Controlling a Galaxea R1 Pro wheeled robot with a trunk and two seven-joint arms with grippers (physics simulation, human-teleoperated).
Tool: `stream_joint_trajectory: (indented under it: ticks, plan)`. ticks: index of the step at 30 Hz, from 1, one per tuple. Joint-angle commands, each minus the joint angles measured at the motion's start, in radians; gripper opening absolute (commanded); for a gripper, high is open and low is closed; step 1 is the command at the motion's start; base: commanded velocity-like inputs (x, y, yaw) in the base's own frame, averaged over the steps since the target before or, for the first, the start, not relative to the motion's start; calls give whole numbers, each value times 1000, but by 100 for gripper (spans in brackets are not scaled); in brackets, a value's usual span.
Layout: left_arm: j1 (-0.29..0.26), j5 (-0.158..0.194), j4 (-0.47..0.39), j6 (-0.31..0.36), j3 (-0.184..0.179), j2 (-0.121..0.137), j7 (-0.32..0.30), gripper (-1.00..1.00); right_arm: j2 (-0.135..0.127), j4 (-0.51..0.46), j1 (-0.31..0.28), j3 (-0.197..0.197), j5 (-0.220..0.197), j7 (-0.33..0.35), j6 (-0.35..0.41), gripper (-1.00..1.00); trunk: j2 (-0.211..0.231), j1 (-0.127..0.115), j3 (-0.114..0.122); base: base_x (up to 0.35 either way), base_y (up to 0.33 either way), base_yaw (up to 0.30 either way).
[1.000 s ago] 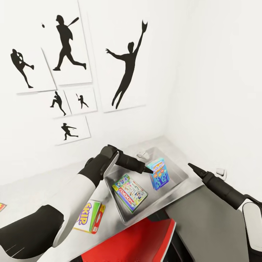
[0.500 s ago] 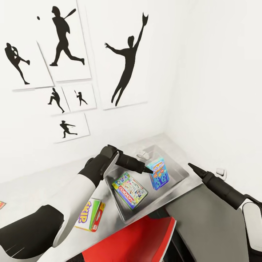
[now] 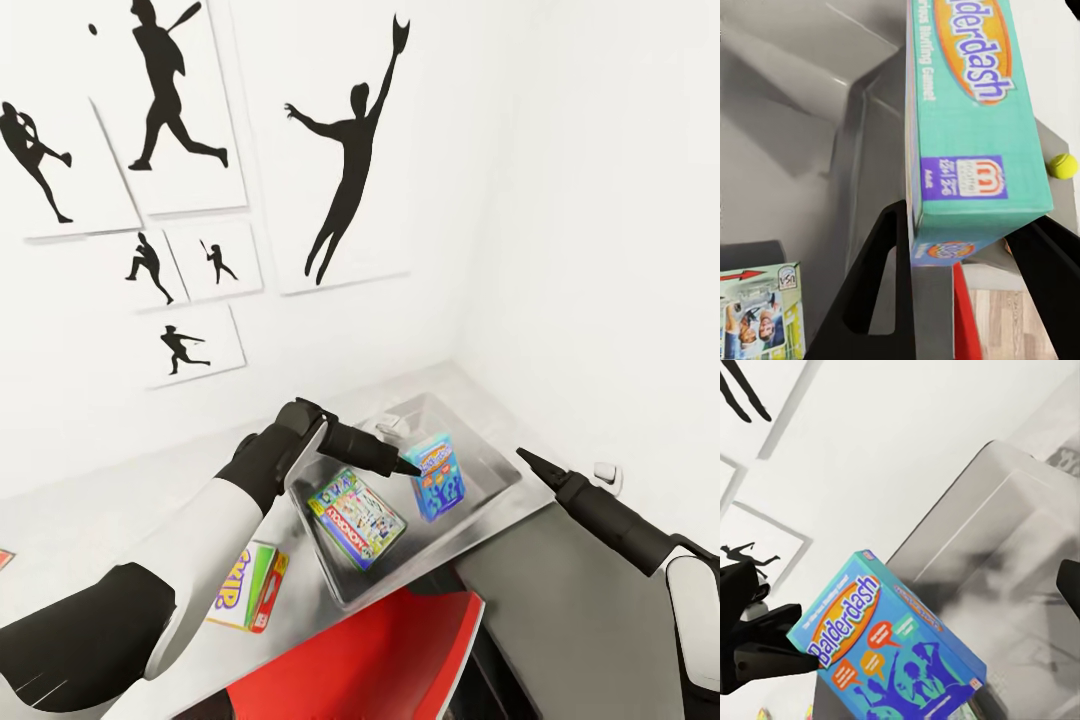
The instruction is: Put all the toys in the child's room - the three board games (two on the bed and one on the table), the two jigsaw puzzles on the table, and the tennis ball on the table - inside the toy box on the table in the child's room.
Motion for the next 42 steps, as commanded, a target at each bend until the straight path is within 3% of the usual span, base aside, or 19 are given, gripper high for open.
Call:
stream_joint_trajectory:
  ticks: [1, 8, 42]
  plan:
    - [-1, 9, 0, -2, -1, 0, 4, -100, 0, 0, -1, -1, 1, 3, 6, 100, -2, 1, -2, 0, 0, 0]
    - [-1, 9, 1, -32, -1, 0, 5, -100, 0, 0, -2, -1, 1, 0, 6, 100, -2, 1, -3, 0, 0, 0]
    - [-1, 7, 6, -41, -3, 0, 6, -100, 1, 0, -2, 0, 1, 3, 6, 100, -2, 1, -3, 0, 0, 0]
